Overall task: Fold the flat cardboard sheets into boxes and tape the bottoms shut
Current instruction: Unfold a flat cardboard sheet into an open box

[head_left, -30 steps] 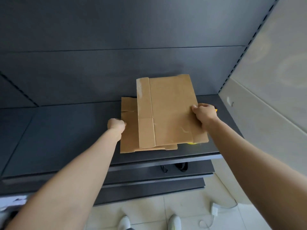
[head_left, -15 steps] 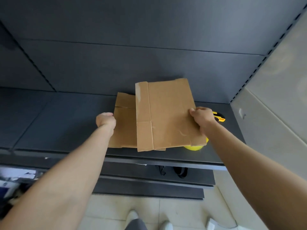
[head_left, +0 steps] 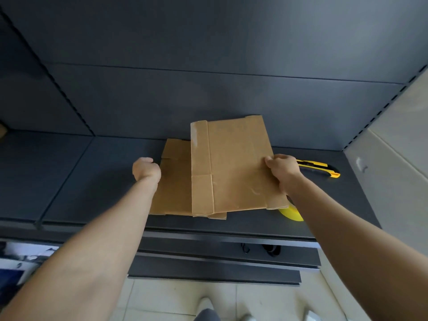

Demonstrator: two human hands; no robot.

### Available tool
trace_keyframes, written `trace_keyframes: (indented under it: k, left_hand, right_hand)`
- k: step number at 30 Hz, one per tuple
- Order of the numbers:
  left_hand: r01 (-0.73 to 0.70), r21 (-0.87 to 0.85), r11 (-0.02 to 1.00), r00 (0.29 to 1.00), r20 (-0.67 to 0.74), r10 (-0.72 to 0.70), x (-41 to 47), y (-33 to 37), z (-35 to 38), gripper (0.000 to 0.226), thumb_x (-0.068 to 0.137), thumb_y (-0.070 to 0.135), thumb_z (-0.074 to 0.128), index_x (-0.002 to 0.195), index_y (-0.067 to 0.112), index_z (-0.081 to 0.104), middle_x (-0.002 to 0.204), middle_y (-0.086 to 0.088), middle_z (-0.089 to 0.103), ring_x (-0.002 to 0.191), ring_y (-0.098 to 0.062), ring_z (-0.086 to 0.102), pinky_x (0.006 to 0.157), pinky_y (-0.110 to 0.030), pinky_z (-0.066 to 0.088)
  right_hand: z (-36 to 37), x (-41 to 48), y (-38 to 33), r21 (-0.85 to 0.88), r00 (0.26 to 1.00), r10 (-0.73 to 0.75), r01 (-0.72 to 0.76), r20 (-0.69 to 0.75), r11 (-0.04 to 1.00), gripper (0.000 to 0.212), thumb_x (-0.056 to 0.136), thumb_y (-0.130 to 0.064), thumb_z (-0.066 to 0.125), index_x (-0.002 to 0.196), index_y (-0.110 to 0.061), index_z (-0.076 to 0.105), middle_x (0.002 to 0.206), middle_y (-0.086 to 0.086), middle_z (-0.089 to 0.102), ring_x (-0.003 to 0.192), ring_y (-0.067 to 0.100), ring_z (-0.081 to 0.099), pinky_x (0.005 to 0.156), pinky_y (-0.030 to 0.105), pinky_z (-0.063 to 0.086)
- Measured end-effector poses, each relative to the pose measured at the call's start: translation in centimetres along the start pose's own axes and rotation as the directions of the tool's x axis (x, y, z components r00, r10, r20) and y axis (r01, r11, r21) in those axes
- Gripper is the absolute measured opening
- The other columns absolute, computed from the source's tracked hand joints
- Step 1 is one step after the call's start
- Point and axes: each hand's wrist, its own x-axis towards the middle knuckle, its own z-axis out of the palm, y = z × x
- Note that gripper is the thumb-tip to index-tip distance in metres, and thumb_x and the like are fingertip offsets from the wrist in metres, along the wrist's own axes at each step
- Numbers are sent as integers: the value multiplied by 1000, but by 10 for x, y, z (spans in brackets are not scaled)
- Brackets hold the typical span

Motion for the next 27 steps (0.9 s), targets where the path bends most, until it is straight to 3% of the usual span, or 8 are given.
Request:
trace_keyframes:
  k: [3, 7, 10, 12, 15, 17, 21, 27]
  left_hand:
    - [-141, 22, 990, 987, 85, 139, -3, 22, 2, 37, 89, -6, 45, 119, 9, 60, 126, -9, 59, 108, -24, 58, 81, -27, 45]
    - [-295, 24, 955, 922, 268, 278, -27, 56, 12, 30, 91, 9, 53, 120, 14, 58, 127, -2, 57, 104, -15, 53, 81, -25, 40]
    - [-384, 40, 923, 852, 400, 337, -49, 77, 19, 32, 90, 14, 57, 122, 13, 56, 130, -2, 54, 111, -14, 52, 85, -25, 38]
    - [-401, 51, 915, 814, 477, 330, -64, 87, 23, 34, 90, 15, 58, 124, 12, 54, 131, -3, 53, 112, -16, 51, 85, -25, 37]
    - [-420, 78, 904, 767, 563, 307, -85, 96, 27, 37, 91, 20, 59, 127, 13, 53, 130, -1, 52, 106, -15, 49, 85, -26, 36]
    - [-426, 82, 901, 745, 596, 298, -98, 99, 31, 38, 91, 19, 60, 128, 12, 52, 129, -3, 52, 112, -19, 51, 92, -29, 40]
    - [-412, 61, 909, 732, 617, 290, -123, 107, 37, 41, 90, 20, 60, 128, 12, 50, 129, -7, 52, 116, -23, 51, 104, -41, 42]
    - [-385, 3, 923, 769, 554, 319, -146, 115, 40, 76, 89, 32, 63, 147, 20, 16, 153, -7, 26, 131, -27, 39, 108, -44, 36]
  right_hand:
    - [7, -2, -6, 10, 1000, 6, -6, -12, 1000, 34, 94, -23, 57, 125, -11, 57, 106, 9, 62, 92, 27, 60, 80, 38, 50]
    - [5, -8, -14, -24, 999, -12, 11, -50, 1000, 33, 93, -20, 58, 123, -9, 58, 105, 10, 63, 98, 30, 62, 89, 44, 52]
    - [-6, -15, -24, -159, 991, -117, 105, -64, 982, 16, 92, -17, 55, 102, -10, 66, 102, 13, 67, 90, 31, 65, 83, 43, 55]
    - [-17, -18, -34, -284, 979, -184, 153, -83, 947, 18, 90, -15, 53, 95, -4, 67, 99, 15, 67, 87, 33, 65, 78, 40, 56]
    - [-29, -24, -51, -488, 958, -274, 201, -82, 850, 18, 89, -11, 51, 94, -1, 65, 94, 14, 63, 80, 32, 61, 66, 33, 50]
    - [-35, -30, -59, -614, 943, -329, 233, -46, 754, 16, 89, -10, 49, 94, -2, 62, 91, 14, 59, 76, 31, 57, 63, 30, 44]
    - [-45, -39, -62, -727, 906, -421, 313, 37, 610, 14, 85, -3, 51, 95, -4, 62, 86, 11, 58, 75, 31, 57, 61, 29, 43]
    - [-54, -47, -57, -786, 835, -500, 463, 230, 411, 19, 79, 7, 45, 86, -6, 57, 78, 8, 54, 73, 29, 56, 59, 30, 43]
